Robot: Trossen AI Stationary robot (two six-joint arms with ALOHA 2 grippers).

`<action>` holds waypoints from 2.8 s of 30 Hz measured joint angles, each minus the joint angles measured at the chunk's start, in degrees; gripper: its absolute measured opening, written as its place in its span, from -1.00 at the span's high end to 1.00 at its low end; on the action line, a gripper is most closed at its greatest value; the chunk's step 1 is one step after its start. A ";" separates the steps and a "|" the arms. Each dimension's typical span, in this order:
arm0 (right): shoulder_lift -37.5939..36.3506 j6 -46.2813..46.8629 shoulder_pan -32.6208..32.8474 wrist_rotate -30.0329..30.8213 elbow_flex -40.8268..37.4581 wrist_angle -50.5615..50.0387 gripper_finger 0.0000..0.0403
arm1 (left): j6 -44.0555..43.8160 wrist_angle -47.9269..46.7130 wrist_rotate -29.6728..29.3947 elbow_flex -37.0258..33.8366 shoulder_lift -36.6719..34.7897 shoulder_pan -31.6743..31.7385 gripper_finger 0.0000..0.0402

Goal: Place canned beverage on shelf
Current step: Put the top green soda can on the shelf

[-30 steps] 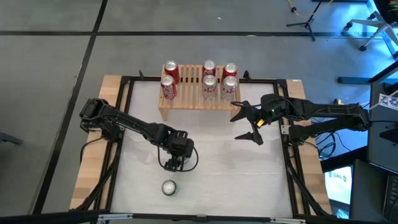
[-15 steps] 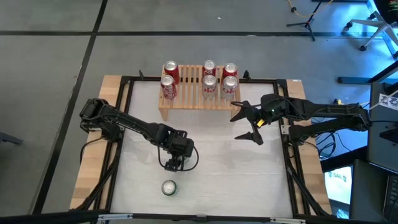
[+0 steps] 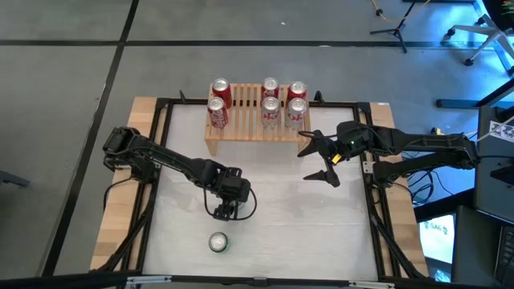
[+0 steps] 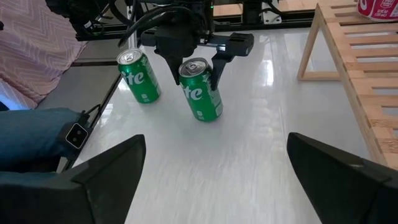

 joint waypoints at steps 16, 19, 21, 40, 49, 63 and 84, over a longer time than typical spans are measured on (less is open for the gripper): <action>0.00 0.00 -0.01 0.00 0.00 0.00 -0.91 | -2.70 -0.02 -1.48 0.00 0.00 0.02 -0.78; 0.00 0.00 0.01 0.00 0.00 0.00 -0.91 | -2.78 -0.09 -1.42 0.02 0.00 0.02 -0.77; 0.00 0.00 0.01 0.00 0.00 -0.06 -0.91 | -2.80 -0.66 -1.36 0.57 0.02 0.00 -0.77; 0.00 0.01 0.00 0.00 0.00 -0.15 -0.91 | -16.70 -6.99 -0.96 10.01 0.02 0.02 -0.77; 0.02 0.01 -0.01 0.00 0.00 -0.13 -0.91 | -21.75 -10.47 -1.07 9.85 0.02 0.00 -0.77; 0.02 0.02 0.00 0.00 0.00 -0.13 -0.91 | -24.02 -8.89 -1.09 4.84 0.02 -0.02 -0.77; 0.02 0.01 0.00 0.00 0.00 -0.15 -0.91 | -23.61 -4.26 -1.44 2.36 0.02 -0.17 -0.77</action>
